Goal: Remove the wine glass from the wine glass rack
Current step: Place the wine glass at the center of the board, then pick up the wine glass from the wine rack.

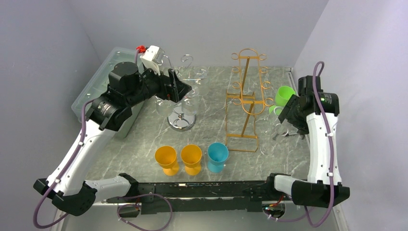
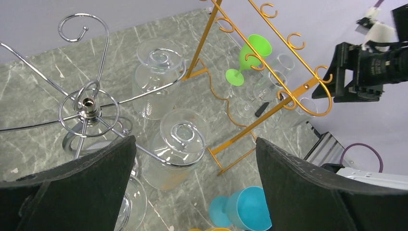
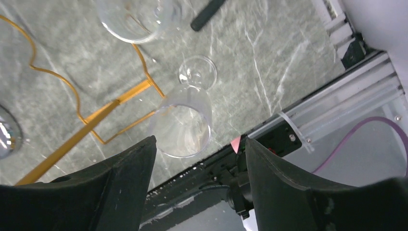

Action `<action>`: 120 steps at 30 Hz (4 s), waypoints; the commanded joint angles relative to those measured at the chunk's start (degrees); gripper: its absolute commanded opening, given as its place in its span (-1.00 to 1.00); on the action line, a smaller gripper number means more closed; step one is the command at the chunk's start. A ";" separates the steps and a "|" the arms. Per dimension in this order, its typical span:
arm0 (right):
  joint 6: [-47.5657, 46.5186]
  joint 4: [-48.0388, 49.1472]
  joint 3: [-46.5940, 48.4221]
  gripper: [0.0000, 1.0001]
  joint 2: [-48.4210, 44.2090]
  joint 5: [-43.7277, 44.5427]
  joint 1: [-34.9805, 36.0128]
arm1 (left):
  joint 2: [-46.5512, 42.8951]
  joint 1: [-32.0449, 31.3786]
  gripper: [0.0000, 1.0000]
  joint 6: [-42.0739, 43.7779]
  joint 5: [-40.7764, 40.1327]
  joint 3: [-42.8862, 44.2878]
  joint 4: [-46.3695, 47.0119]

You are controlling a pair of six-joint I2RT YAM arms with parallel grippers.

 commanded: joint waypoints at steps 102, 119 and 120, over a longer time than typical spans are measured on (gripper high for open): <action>-2.57 32.46 13.37 0.99 4.59 -5.66 13.49 | 32.44 -11.40 -0.31 2.63 -31.58 31.09 -2.53; -2.78 32.81 12.32 0.99 4.22 -5.49 13.49 | 30.14 -11.93 -0.43 3.15 -28.64 29.63 -3.77; -2.82 32.83 12.29 0.99 4.16 -5.49 13.49 | 30.19 -11.90 -0.44 3.16 -28.52 29.64 -3.99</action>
